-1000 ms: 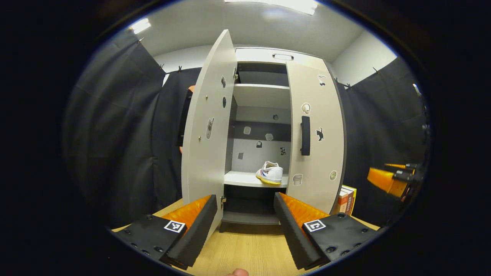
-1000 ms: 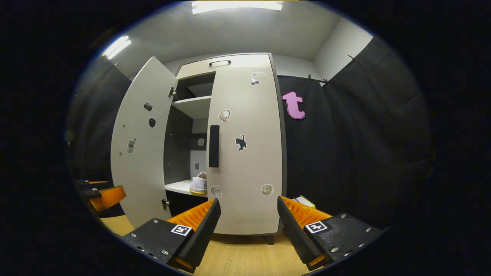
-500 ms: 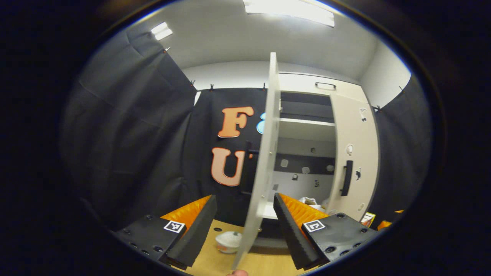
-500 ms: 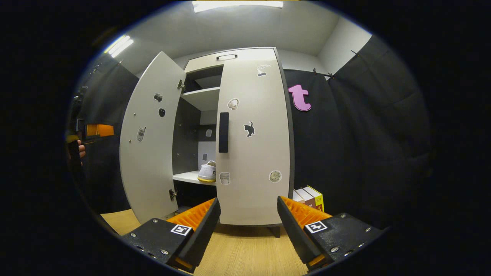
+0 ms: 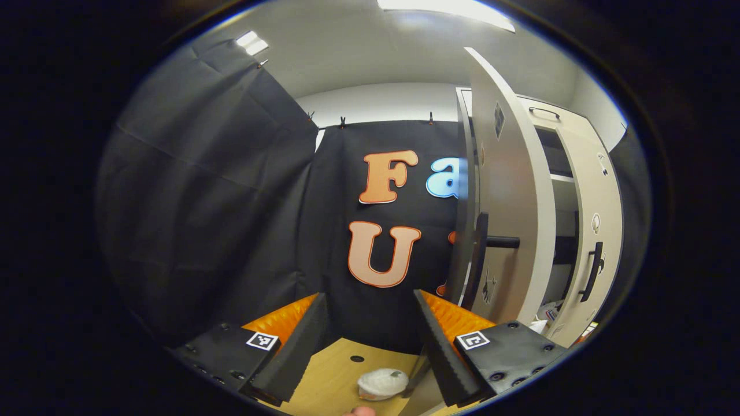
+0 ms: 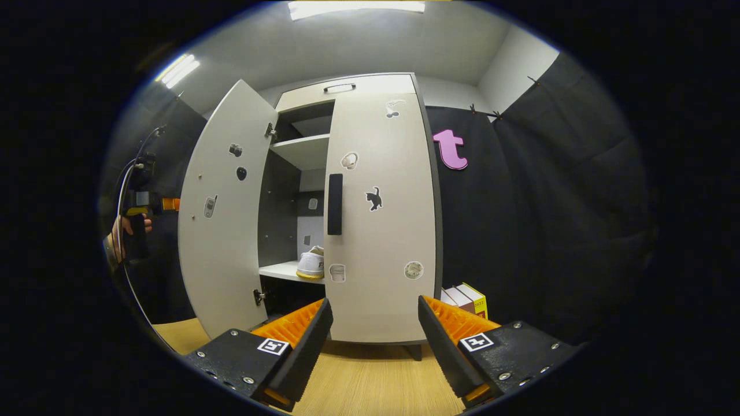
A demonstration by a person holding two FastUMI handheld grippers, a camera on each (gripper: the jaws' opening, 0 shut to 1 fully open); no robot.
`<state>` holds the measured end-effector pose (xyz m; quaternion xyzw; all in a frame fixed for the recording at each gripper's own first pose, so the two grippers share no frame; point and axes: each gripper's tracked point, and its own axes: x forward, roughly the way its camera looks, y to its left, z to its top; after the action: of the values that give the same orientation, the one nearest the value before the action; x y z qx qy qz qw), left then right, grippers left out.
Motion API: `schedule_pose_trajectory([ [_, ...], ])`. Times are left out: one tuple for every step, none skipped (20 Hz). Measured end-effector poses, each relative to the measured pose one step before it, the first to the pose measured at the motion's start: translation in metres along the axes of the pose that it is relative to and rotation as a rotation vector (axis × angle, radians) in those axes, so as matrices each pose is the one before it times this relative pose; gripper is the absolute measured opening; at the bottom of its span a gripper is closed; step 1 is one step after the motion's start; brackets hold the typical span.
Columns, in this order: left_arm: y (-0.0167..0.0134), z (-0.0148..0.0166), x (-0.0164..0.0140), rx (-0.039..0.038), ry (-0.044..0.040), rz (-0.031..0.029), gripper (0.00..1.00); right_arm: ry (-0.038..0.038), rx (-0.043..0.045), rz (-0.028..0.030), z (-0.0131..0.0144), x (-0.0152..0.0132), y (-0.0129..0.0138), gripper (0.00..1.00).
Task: Grab one shoe with the right hand and put it into the shoe cabinet, grab the other shoe with the left hand and put it into the shoe cabinet; then close the right door with the right hand and the left door with the left hand.
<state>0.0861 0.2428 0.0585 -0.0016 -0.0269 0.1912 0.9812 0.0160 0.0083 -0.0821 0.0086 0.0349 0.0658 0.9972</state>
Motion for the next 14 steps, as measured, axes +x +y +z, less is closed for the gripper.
schedule_pose_trajectory([
  [-0.00072,-0.00027,-0.00108,-0.00064,-0.00077,0.00646,0.96,0.00454,0.00375,-0.00745,-0.00115,0.00077,-0.00332,0.92],
  [-0.00013,-0.00093,0.00013,0.00162,0.00660,0.00437,0.96,0.00379,0.00332,-0.00233,-0.00029,0.00099,-0.00123,0.92],
  [-0.00421,0.00048,-0.00082,0.00454,-0.00025,-0.01057,0.96,0.00071,0.00073,-0.00059,0.00052,0.00155,-0.00096,0.92],
  [-0.00534,0.00137,-0.00231,0.01011,-0.00547,-0.00649,0.99,0.00008,-0.00268,-0.00036,0.00063,0.00095,-0.00057,0.92],
  [-0.00658,0.00104,-0.00116,0.01165,-0.00525,-0.01321,0.94,-0.00027,-0.00342,0.00076,0.00044,0.00152,-0.00053,0.92],
  [-0.00756,0.00028,-0.00329,0.00435,-0.00509,-0.01695,0.94,-0.00059,-0.00238,0.00276,0.00051,0.00145,0.00142,0.92],
  [-0.00788,-0.00014,-0.00233,-0.00314,-0.00030,-0.01716,0.89,-0.00048,-0.00182,0.00355,0.00036,0.00100,0.00066,0.92],
  [-0.00718,-0.00235,-0.00149,-0.00898,0.00530,-0.02046,0.94,0.00109,-0.00306,0.00123,-0.00045,-0.00005,0.00051,0.92],
  [-0.00910,0.00001,-0.00198,-0.01125,0.00125,-0.02315,0.94,0.00266,-0.00212,0.00057,-0.00097,0.00085,0.00026,0.92],
  [-0.00768,0.00003,-0.00203,-0.01050,0.00086,-0.02057,0.94,0.00302,-0.00017,-0.00042,-0.00090,-0.00063,0.00033,0.92],
  [-0.00685,-0.00051,-0.00147,-0.00569,-0.00070,-0.01618,0.94,0.00249,0.00207,0.00034,-0.00042,0.00130,0.00031,0.92],
  [-0.00560,-0.00031,0.00137,0.00012,-0.00075,-0.01460,0.94,0.00137,0.00138,-0.00096,-0.00008,-0.00043,-0.00012,0.92],
  [-0.00547,0.00023,0.00011,0.00315,0.00043,-0.01419,0.99,0.00124,-0.00098,-0.00137,-0.00028,-0.00016,-0.00103,0.92],
  [-0.00596,-0.00025,0.00172,0.00048,0.00120,-0.01314,0.94,-0.00100,-0.00245,-0.00545,0.00132,0.00005,-0.00142,0.92],
])
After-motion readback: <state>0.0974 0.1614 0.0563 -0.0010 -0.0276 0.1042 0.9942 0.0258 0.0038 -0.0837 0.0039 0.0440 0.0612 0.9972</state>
